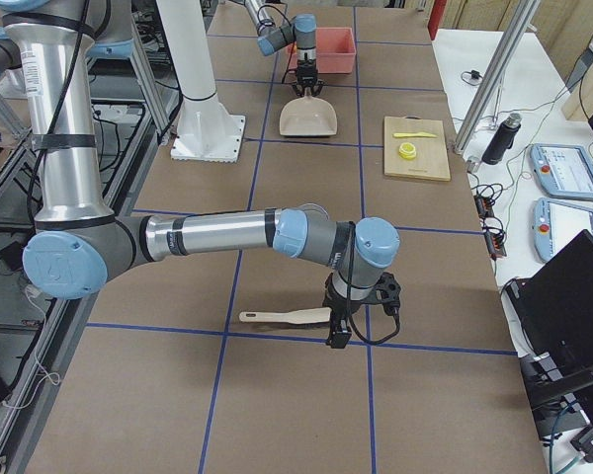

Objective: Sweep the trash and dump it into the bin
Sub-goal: 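Lower the empty dustpan back onto the table with the left gripper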

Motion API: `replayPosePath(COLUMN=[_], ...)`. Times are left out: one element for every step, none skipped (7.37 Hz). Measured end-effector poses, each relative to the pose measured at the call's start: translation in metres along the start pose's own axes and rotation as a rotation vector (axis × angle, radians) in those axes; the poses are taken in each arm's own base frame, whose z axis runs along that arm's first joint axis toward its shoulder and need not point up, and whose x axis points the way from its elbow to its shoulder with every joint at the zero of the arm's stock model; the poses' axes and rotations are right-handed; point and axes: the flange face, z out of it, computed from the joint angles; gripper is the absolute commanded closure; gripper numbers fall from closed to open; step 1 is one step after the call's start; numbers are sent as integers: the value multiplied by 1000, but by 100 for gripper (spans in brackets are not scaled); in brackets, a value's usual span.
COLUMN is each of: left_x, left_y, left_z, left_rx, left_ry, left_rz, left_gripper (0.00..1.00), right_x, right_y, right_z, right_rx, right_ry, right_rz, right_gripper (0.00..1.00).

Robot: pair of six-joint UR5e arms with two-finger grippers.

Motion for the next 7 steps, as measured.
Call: replayPosePath(left_x=[-3, -6, -7, -8, -9, -10, -10], left_y=[-6, -9, -9, -9, -8, -9, -10], left_z=[1, 1, 2, 5, 9, 10, 5], left_rx=[-18, -31, -40, -48, -55, -55, -48], left_ry=[-12, -19, -25, -26, -26, -26, -31], left_rz=[18, 41, 55, 60, 59, 58, 59], left_gripper=[100, 92, 72, 46, 2, 2, 2], right_x=[5, 13, 21, 25, 27, 26, 22], right_y=[0, 1, 2, 1, 2, 2, 0], right_z=[4, 9, 10, 10, 11, 9, 6], right_rx=[1, 17, 55, 109, 155, 197, 235], right_ry=[13, 18, 18, 19, 15, 6, -3], right_rz=[20, 48, 86, 146, 214, 278, 320], right_gripper=[0, 0, 0, 0, 0, 0, 0])
